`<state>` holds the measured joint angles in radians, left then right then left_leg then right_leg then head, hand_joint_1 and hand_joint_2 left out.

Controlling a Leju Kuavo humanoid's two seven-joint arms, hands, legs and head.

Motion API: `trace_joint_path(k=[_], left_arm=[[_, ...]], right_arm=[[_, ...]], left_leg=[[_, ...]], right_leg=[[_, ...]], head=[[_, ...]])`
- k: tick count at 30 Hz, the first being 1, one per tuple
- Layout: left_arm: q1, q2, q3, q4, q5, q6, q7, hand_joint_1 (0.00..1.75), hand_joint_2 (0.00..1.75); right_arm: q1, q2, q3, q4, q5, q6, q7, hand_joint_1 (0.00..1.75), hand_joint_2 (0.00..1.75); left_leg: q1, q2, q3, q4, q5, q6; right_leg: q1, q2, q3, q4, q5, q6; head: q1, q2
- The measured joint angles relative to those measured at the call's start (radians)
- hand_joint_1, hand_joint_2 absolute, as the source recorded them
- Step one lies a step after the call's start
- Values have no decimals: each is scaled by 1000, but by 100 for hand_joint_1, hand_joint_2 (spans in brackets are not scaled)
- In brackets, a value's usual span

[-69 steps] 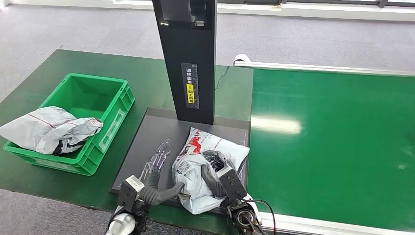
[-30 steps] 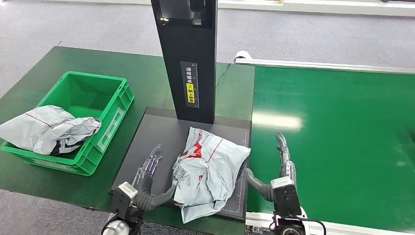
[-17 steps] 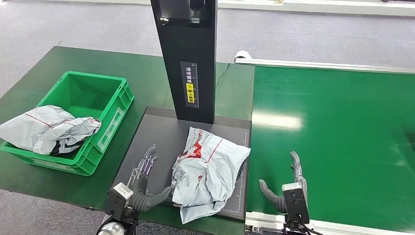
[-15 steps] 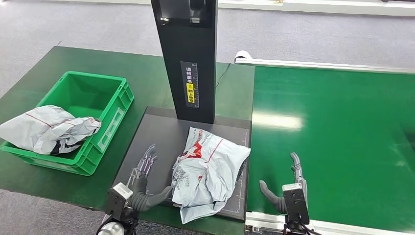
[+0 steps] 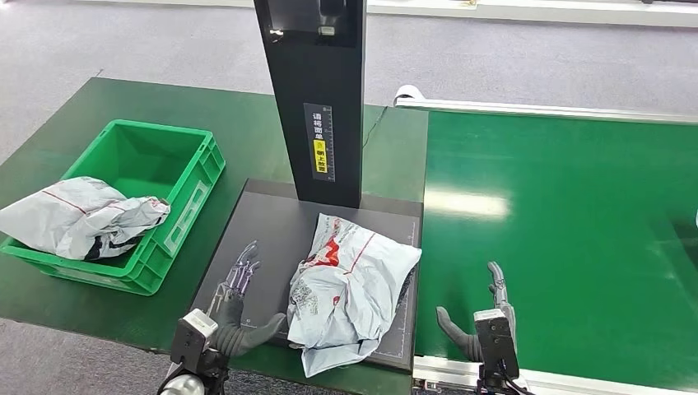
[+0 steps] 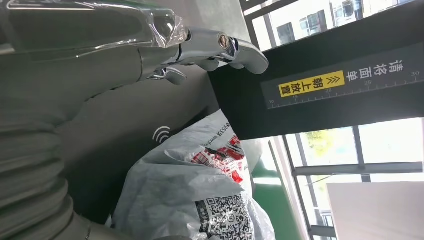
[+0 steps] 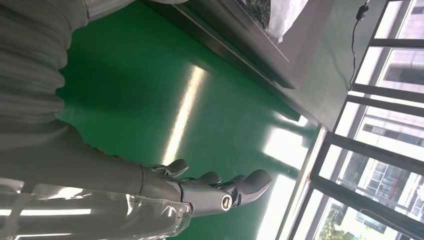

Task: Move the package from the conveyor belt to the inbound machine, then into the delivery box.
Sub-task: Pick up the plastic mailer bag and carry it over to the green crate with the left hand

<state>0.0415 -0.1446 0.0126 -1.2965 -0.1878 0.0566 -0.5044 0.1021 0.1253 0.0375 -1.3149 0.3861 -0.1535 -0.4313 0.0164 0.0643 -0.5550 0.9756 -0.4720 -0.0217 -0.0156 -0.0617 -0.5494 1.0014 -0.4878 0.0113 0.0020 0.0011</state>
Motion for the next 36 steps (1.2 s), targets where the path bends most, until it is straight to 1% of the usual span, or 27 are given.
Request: trace_joint_path(k=[5, 8, 12, 15, 22, 25, 29, 31, 33, 36], left_arm=[[17, 0, 25, -47, 9, -25, -15, 0, 175], [33, 2, 64, -96, 18, -53, -25, 0, 175], [57, 6, 128, -161, 48, -119, -43, 0, 175], [71, 7, 160, -196, 56, -138, -47, 0, 175], [83, 8, 186, -229, 61, -155, -51, 0, 175], [86, 6, 190, -240, 92, -215, -57, 0, 175], [88, 1, 190, -258, 176, -312, -54, 0, 175], [88, 0, 190, -265, 207, -346, -48, 0, 175], [88, 0, 187, -271, 173, -348, -38, 0, 175], [91, 2, 159, -273, 11, -306, -20, 0, 175]], right_arm=[[0, 8, -12, 0, 13, 17, -3, 0, 175], [2, 12, -24, -1, 19, 27, -4, 0, 175], [4, 12, -36, -4, 22, 35, -4, 0, 175], [5, 13, -44, -4, 22, 38, -5, 0, 175], [7, 15, -48, -4, 22, 38, -6, 0, 175], [8, 16, -51, -4, 22, 38, -8, 0, 175], [8, 18, -54, -4, 22, 38, -10, 0, 175], [8, 20, -55, -6, 22, 38, -10, 0, 175], [9, 21, -56, -10, 21, 38, -11, 0, 175], [12, 23, -58, -21, 20, 39, -11, 0, 175]], left_leg=[[0, 0, 0, 0, 0, 0], [0, 0, 0, 0, 0, 0], [0, 0, 0, 0, 0, 0], [0, 0, 0, 0, 0, 0], [0, 0, 0, 0, 0, 0], [0, 0, 0, 0, 0, 0], [0, 0, 0, 0, 0, 0], [0, 0, 0, 0, 0, 0], [0, 0, 0, 0, 0, 0], [0, 0, 0, 0, 0, 0]], right_leg=[[0, 0, 0, 0, 0, 0], [0, 0, 0, 0, 0, 0], [0, 0, -1, 0, 0, 0], [0, 0, -1, 0, 0, 0], [0, 0, -1, 0, 0, 0], [0, 0, -1, 0, 0, 0], [0, 0, -1, 0, 0, 0], [0, 0, -1, 0, 0, 0], [0, 0, -1, 0, 0, 0], [0, 0, -1, 0, 0, 0]], head=[[0, 0], [0, 0], [0, 0], [0, 0], [0, 0], [0, 0], [0, 0], [0, 0], [0, 0], [0, 0]])
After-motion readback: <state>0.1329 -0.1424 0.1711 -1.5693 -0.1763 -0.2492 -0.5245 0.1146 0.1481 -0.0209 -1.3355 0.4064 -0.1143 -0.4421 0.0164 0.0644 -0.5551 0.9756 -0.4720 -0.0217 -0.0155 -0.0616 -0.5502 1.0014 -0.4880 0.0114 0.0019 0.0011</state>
